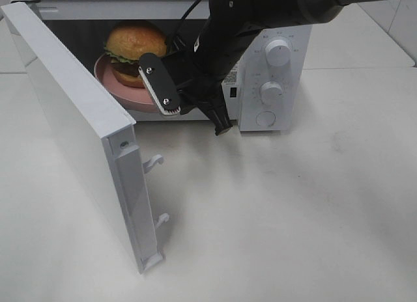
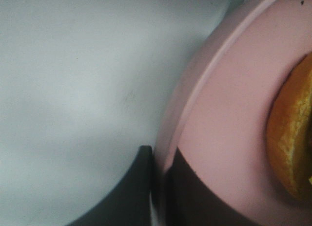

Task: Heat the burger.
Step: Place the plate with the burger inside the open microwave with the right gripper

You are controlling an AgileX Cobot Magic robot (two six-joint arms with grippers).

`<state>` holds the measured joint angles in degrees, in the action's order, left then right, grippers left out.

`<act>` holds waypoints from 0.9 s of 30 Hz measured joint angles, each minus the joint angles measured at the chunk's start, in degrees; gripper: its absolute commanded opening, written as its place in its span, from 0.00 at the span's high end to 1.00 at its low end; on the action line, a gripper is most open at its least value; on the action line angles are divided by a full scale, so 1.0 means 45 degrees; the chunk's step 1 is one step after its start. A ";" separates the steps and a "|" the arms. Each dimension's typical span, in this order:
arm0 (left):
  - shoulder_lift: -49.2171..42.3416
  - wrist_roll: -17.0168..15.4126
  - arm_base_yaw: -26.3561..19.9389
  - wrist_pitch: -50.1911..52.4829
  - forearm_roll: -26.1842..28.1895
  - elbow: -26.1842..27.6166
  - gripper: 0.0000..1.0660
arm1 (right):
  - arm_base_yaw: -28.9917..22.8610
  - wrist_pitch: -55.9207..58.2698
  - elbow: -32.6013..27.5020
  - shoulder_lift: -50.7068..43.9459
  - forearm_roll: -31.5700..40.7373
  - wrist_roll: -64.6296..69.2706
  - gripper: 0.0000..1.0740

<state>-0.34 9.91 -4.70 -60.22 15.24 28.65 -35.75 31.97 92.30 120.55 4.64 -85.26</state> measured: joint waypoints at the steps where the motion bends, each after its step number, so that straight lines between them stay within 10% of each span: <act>1: 0.0000 0.0000 0.0000 0.0000 0.0000 0.0000 0.06 | 0.0000 0.0064 0.0242 0.0153 -0.0013 0.0115 1.00; 27: 0.0000 0.0000 0.0000 0.0000 0.0000 0.0000 0.06 | 0.0000 0.0738 0.3845 0.2483 -0.0611 0.1388 1.00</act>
<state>-0.34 9.91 -4.70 -60.22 15.24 28.65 -35.75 35.29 109.61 131.72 1.89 -79.01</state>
